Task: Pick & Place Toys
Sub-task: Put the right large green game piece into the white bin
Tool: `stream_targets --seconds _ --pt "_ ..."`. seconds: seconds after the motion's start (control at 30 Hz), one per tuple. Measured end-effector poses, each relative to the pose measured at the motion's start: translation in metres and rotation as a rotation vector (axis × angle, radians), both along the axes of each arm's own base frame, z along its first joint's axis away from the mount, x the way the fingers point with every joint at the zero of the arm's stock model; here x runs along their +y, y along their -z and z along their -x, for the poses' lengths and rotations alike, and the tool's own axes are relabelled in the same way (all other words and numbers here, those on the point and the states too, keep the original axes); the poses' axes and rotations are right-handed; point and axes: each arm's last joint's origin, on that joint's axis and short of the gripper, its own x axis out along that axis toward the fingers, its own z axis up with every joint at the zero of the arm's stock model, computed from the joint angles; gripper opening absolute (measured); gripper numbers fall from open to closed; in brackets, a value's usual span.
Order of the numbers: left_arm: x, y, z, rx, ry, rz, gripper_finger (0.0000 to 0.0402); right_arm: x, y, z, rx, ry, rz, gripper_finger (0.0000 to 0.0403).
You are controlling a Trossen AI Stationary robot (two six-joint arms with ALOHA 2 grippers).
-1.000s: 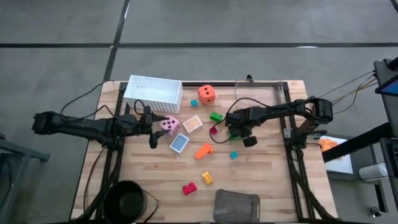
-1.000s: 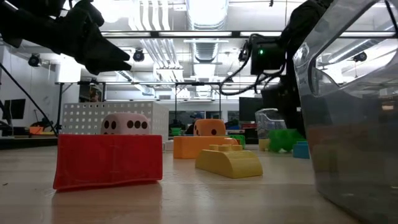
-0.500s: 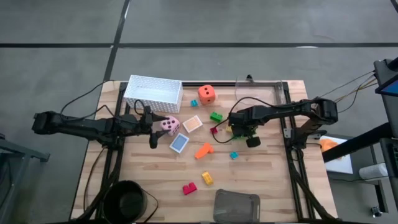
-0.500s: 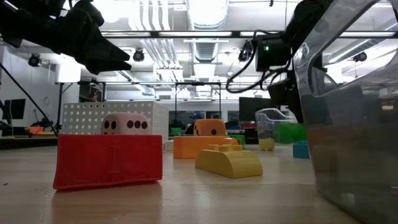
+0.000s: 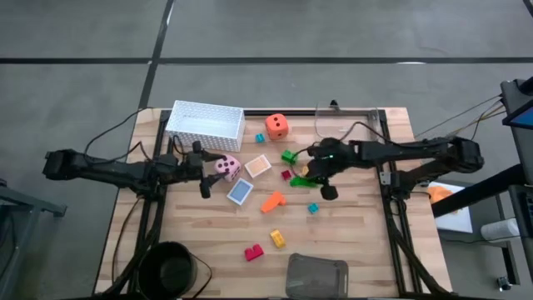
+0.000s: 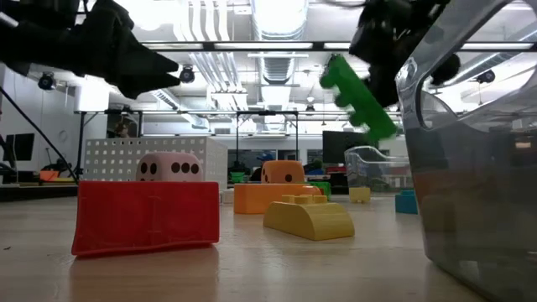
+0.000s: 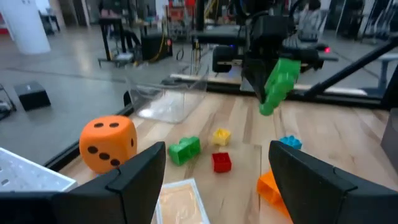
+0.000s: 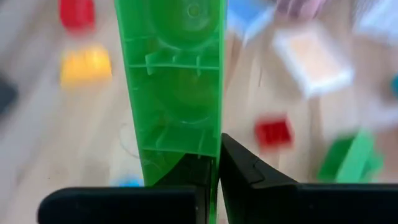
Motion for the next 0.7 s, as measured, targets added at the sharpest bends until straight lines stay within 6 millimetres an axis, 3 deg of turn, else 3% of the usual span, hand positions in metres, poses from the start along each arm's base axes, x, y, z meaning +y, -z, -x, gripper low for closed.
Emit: stream_targets --seconds 0.3,0.5,0.7 --pt "0.0 0.002 0.002 -0.059 0.0 0.0 0.0289 -0.001 -0.002 -0.005 -0.461 0.052 -0.038 0.0018" --pt "0.0 -0.005 -0.001 -0.145 0.022 0.051 0.0289 -0.006 0.005 -0.027 -0.552 0.079 -0.019 0.0018" --pt "-0.003 -0.008 -0.017 -0.21 0.097 0.069 0.0289 -0.012 0.019 -0.061 -0.535 0.088 -0.024 0.0018"
